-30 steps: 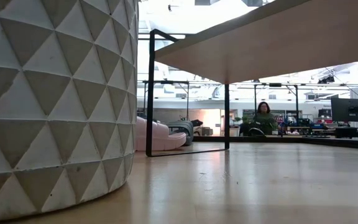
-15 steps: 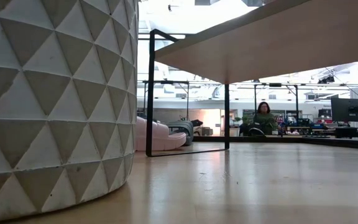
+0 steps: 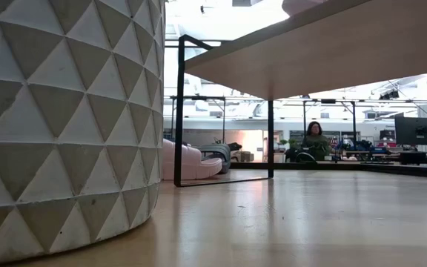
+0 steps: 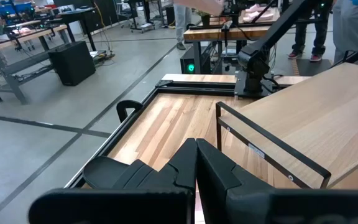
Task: Pick and place slides into the shelf
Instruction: Put the right pink slides on the shelf
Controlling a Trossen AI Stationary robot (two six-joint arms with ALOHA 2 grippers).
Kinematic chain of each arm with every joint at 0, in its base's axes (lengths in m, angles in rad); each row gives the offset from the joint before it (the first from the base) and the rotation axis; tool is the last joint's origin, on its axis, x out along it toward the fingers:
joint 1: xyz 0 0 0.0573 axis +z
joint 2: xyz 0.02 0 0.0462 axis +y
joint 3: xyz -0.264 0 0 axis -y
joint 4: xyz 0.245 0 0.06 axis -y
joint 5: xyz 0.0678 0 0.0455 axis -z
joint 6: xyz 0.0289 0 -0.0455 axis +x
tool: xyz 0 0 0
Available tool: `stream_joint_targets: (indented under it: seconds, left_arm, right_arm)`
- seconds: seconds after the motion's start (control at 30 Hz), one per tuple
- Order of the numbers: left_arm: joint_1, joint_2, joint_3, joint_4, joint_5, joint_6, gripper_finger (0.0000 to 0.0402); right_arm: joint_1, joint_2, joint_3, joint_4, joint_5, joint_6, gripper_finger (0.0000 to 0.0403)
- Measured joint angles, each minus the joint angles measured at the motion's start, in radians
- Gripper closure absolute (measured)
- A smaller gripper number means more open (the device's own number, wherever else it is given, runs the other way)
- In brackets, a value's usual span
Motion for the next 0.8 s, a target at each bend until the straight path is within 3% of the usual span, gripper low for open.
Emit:
stream_joint_targets:
  seconds: [0.17,0.4,0.57,0.8]
  left_arm:
    - [0.000,0.000,0.000,-0.001,0.000,0.002,0.0401]
    - [0.000,0.000,0.000,-0.005,0.000,0.002,0.0401]
    - [0.000,0.000,0.000,-0.008,0.000,0.002,0.0401]
    - [0.000,0.000,0.000,-0.008,0.000,0.002,0.0401]
  right_arm:
    - [0.000,0.067,0.098,-0.023,0.080,-0.048,0.0403]
    - [0.048,0.194,0.276,-0.200,0.207,-0.157,0.0403]
    - [0.153,0.250,0.322,-0.207,0.268,-0.165,0.0403]
    - [0.385,0.287,0.314,-0.190,0.434,-0.107,0.0403]
